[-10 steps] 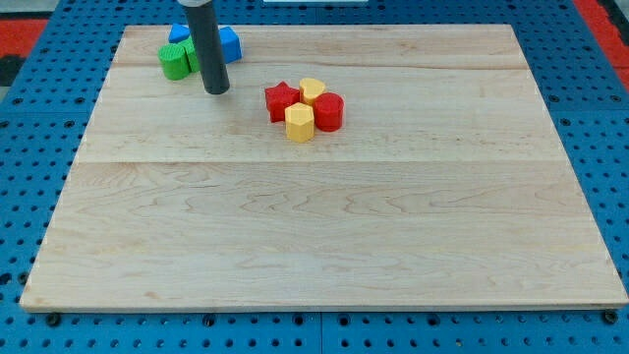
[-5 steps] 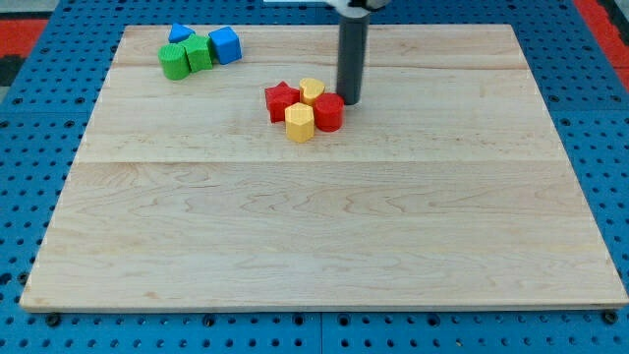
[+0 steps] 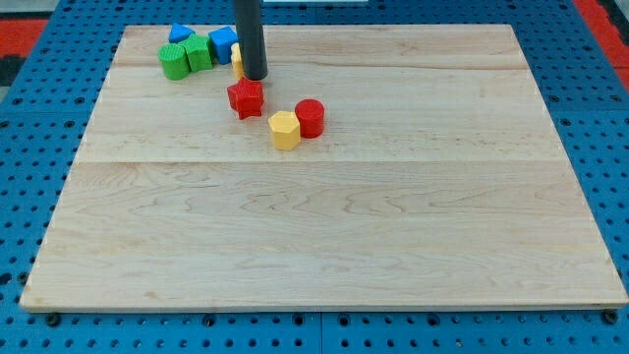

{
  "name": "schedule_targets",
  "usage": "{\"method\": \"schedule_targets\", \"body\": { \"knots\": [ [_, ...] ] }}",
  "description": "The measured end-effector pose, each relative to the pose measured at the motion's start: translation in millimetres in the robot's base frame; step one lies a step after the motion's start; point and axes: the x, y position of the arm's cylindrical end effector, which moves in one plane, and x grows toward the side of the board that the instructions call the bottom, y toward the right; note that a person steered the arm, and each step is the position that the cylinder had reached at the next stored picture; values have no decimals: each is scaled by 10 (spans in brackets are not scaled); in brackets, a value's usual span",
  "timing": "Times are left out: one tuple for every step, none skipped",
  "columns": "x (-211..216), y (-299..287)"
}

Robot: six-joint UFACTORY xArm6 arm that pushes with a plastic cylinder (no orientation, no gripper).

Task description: Move the red star and the yellow heart to the group of blocks

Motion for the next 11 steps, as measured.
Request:
{"method": "schedule_targets", "body": {
  "knots": [
    [345,598],
    [698,287],
    [402,-15],
    [284,-113],
    [668,211],
    [815,-227],
    [568,-378],
    [602,-484],
    [842,-418],
    [759,-744],
    [600,-933]
  ]
}}
